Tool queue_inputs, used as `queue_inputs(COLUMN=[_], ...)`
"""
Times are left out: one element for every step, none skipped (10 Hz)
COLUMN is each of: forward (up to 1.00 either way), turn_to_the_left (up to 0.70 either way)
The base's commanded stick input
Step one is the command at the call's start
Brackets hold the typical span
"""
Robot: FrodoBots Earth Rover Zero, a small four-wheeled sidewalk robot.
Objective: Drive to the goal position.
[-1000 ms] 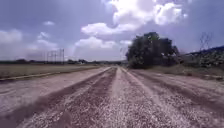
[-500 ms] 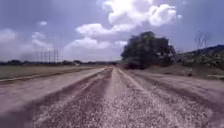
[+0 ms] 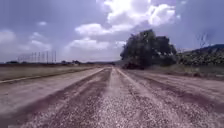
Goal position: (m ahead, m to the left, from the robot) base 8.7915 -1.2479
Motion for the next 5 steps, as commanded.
queue_inputs(forward=[1.00,1.00,1.00,1.00,1.00], turn_to_the_left=[0.00,0.00,0.00,0.00,0.00])
